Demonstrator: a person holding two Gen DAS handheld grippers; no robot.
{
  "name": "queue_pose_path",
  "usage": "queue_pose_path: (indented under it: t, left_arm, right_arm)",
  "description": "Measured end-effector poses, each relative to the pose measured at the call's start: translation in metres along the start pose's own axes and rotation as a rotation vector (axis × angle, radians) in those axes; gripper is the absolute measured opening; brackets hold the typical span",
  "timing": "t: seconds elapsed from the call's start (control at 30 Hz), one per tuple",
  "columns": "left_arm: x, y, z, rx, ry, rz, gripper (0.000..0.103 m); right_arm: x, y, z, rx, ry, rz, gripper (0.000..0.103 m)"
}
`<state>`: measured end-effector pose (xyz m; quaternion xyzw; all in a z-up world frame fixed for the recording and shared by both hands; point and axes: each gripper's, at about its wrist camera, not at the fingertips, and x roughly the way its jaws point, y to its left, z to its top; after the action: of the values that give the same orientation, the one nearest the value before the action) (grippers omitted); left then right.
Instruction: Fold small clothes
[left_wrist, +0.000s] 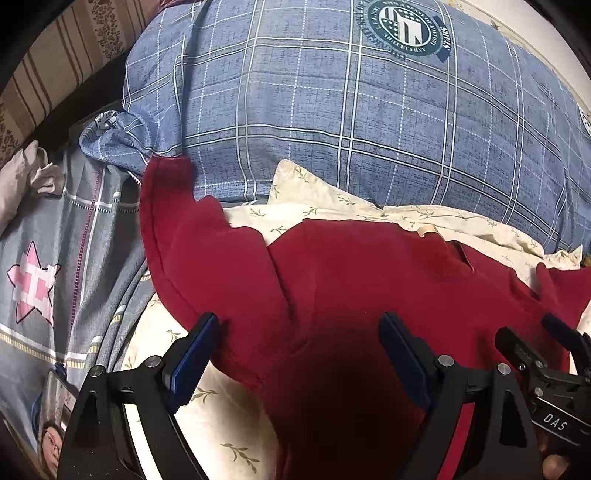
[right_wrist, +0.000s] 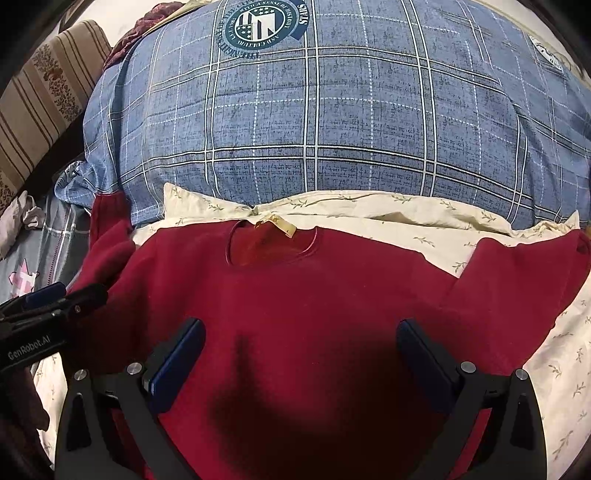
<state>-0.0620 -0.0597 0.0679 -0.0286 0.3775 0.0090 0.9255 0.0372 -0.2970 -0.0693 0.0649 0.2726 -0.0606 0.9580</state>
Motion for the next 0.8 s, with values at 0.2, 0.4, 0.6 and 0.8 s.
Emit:
queue_pose_path:
  t: [0.2, 0.4, 0.6, 0.8]
  left_arm:
    - [-0.001, 0.004, 0.003, -0.006, 0.009, -0.013, 0.088]
    - [-0.006, 0.035, 0.016, -0.100, 0.028, -0.038, 0.087]
    - [0.004, 0.091, 0.044, -0.242, 0.044, -0.068, 0.085]
    - [0.053, 0.146, 0.069, -0.361, 0.095, -0.036, 0.066]
  right_arm:
    - [0.001, 0.001, -0.001, -0.003, 0.002, -0.001, 0.103]
    - [0.002, 0.001, -0.002, -0.005, 0.007, 0.004, 0.103]
    - [0.002, -0.001, -0.001, -0.001, 0.011, 0.016, 0.103]
    - [0.003, -0.004, -0.002, 0.020, 0.021, 0.033, 0.103]
